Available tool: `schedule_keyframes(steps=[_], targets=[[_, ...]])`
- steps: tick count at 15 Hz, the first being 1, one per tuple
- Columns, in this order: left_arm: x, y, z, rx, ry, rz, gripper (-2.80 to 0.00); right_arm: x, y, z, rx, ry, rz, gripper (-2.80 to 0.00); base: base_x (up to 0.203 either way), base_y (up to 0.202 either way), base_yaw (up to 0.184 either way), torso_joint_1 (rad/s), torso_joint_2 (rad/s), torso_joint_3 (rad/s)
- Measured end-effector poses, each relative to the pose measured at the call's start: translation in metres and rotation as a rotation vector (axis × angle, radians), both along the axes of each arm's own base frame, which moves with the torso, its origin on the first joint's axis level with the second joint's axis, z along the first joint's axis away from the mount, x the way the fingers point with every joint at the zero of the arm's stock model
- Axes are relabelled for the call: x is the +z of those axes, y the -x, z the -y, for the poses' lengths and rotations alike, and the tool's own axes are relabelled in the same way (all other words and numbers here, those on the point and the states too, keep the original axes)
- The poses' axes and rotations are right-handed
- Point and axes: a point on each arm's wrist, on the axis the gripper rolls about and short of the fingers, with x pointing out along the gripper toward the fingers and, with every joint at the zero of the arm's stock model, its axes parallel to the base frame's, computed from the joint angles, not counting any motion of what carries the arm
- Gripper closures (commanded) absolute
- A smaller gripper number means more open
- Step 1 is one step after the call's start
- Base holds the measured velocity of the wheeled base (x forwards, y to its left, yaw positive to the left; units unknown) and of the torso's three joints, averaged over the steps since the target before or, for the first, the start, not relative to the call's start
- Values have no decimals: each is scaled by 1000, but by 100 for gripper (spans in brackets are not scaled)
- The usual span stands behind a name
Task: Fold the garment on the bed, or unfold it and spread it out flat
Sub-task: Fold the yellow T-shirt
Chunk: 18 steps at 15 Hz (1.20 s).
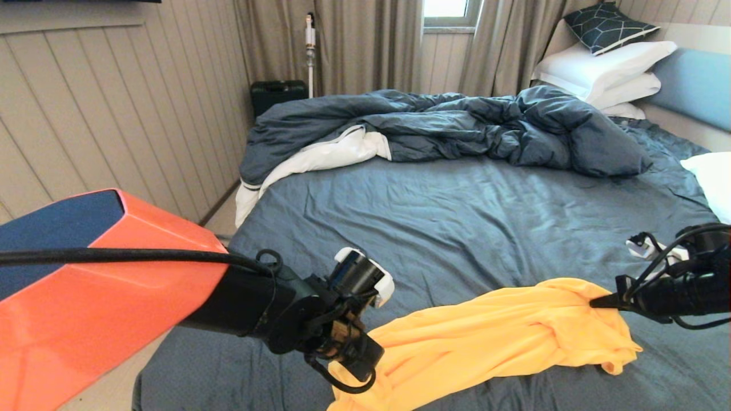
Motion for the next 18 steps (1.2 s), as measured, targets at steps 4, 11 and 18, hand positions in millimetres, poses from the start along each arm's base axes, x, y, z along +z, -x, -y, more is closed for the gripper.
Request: schedule_keyframes(steps=[4, 11, 18], targets=[[6, -2, -8, -20, -11, 21, 0, 1, 0, 0, 0, 1, 2, 0, 0, 0, 0, 0, 0, 0], [5, 0, -6, -26, -10, 21, -280, 1, 0, 0, -1, 1, 2, 0, 0, 0, 0, 0, 0, 0], [28, 7, -13, -20, 28, 48, -280, 1, 1, 0, 0, 0, 2, 0, 0, 0, 0, 0, 0, 0]])
